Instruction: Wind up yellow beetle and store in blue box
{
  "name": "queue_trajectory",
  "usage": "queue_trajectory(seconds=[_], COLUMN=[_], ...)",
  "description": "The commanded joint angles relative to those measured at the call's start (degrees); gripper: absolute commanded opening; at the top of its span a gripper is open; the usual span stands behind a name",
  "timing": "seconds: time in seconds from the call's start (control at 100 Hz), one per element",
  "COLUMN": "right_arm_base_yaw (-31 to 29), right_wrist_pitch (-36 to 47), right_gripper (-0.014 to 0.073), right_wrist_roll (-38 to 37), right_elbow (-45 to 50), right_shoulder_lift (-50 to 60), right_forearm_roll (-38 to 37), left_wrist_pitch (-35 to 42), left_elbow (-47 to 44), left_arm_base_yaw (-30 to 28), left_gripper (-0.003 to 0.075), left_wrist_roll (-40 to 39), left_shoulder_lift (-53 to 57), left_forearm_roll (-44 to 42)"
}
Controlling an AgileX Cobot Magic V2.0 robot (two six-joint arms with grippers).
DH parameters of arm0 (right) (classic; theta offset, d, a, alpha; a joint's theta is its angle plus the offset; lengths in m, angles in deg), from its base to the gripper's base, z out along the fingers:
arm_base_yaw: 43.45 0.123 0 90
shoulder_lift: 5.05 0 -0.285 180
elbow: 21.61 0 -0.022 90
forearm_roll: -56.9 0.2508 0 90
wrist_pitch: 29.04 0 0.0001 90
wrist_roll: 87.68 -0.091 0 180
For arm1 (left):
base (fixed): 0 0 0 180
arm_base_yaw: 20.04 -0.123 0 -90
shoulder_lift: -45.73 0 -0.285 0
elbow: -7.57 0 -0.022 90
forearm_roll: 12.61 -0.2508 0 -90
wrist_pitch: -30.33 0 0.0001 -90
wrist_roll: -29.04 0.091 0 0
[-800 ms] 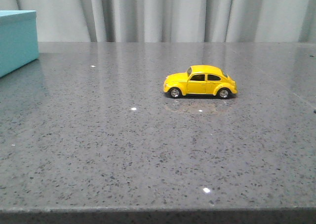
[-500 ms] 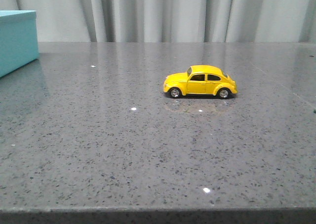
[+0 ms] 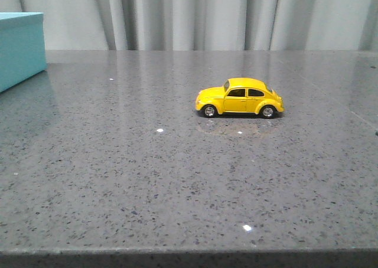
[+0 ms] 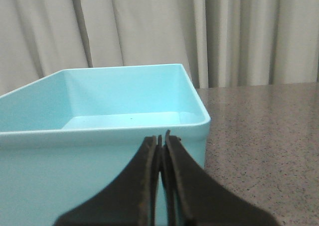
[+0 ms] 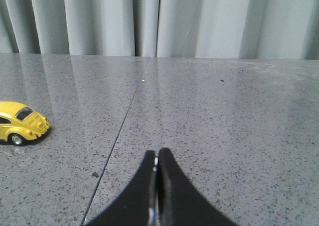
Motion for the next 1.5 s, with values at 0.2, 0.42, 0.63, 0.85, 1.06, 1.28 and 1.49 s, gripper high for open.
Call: queue_trajectory(seconds=[0.2,0.42,0.63,0.85,1.06,1.28,1.49], right_arm_base_yaw=[-0.4,-0.4,-0.4,-0.4,-0.4,-0.4,0.3], right_wrist_pitch=[8.1,-5.4,-12.8,-12.7,-12.5,-7.2,-13.6], right_gripper=[-0.0114,-0.011,-0.0103,0.006,0.0308,0.032,0.032], right_wrist_roll=[0.5,0.0,0.1,0.1,0.1,0.0,0.0], right_elbow=[-2.6,-11.7,-20.8,-27.3,-30.8,-30.5,-35.9], right_shoulder_lift=[0.7,-6.2,-16.7,-26.7,-33.3,-36.0,-40.7], right_forearm_roll=[-0.1,-0.2,-0.6,-0.6,-0.6,-0.6,2.4], left_wrist_pitch=[7.8,-2.9,-3.6,-4.0,-3.7,-3.0,-1.6], left_elbow=[2.6,12.0,18.8,25.4,28.5,28.8,28.8], left_arm_base_yaw=[0.5,0.5,0.5,0.5,0.5,0.5,0.5], left_gripper=[-0.0019,-0.0019,-0.0016,0.0215,0.04,0.0394,0.0386], left_wrist_roll=[-0.3,-0.3,-0.3,-0.3,-0.3,-0.3,-0.3], left_shoulder_lift=[1.6,-4.7,-14.8,-24.9,-31.0,-32.3,-32.3], left_forearm_roll=[0.4,0.4,0.4,0.4,0.4,0.4,0.5])
